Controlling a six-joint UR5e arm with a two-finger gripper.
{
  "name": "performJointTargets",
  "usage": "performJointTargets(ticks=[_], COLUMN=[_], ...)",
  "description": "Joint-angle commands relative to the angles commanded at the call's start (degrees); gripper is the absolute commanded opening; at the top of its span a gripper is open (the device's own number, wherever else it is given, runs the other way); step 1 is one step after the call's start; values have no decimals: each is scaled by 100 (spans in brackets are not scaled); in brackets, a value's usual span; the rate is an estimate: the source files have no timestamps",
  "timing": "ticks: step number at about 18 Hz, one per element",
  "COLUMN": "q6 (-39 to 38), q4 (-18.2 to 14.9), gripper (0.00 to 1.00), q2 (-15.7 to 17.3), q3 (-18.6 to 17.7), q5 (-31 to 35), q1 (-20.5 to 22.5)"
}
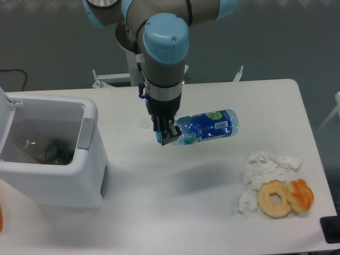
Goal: Place the plastic bottle in the trash can
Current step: 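Lift the blue-labelled plastic bottle with the gripper and swing toward the bin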
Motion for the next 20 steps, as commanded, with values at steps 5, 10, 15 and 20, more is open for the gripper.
performJointTargets(ticks=[5,10,15,20], q6=[-368,-790,-1414,-2441], q4=[35,290,571,764], gripper=[4,4,4,4], q2=[0,0,9,105], q3=[26,35,132,368], q5=[-246,-439,-817,-1510], q1=[9,9,61,61])
